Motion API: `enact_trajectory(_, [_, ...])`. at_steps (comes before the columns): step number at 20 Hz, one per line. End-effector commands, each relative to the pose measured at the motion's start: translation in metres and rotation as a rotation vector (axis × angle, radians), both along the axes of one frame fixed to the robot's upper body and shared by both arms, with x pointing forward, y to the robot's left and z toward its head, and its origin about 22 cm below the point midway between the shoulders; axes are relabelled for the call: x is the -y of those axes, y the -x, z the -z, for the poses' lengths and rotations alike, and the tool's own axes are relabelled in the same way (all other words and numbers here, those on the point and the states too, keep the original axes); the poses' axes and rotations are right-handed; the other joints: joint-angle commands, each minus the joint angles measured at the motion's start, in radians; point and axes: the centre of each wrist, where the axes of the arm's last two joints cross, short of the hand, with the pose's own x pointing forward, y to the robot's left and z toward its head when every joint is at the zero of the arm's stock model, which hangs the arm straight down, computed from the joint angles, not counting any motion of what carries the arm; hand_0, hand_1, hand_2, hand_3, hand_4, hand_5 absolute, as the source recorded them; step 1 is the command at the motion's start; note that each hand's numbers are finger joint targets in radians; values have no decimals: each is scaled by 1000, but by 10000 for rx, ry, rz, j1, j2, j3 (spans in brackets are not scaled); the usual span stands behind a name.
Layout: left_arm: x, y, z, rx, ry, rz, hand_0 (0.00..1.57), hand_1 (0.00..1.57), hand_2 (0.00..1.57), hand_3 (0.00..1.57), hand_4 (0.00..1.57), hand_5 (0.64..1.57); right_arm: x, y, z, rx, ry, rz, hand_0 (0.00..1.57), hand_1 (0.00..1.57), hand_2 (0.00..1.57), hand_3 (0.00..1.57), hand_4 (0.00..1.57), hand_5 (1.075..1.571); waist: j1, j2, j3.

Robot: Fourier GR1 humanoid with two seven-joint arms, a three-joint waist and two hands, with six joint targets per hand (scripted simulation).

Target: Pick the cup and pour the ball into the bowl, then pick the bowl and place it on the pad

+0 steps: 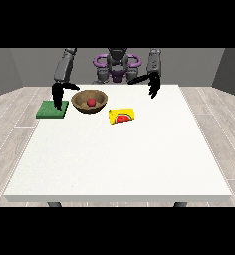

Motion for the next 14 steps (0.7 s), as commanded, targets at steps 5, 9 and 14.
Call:
enact_trajectory(5, [16,0,-21,210,-99,718,0,0,0,0,0,1555,-7,12,28,-503,-298,535,0,0,0,0,232,1545,676,57,9])
enact_trajectory(9, [35,-2,-45,1102,-300,1112,0,0,0,0,0,1558,-14,11,32,418,-766,872,0,0,0,0,117,1527,1201,1125,18])
enact_trajectory(14, [35,2,-39,614,-184,1241,0,0,0,0,0,1561,-21,15,39,-306,-1150,1012,0,0,0,0,242,1532,1476,427,4])
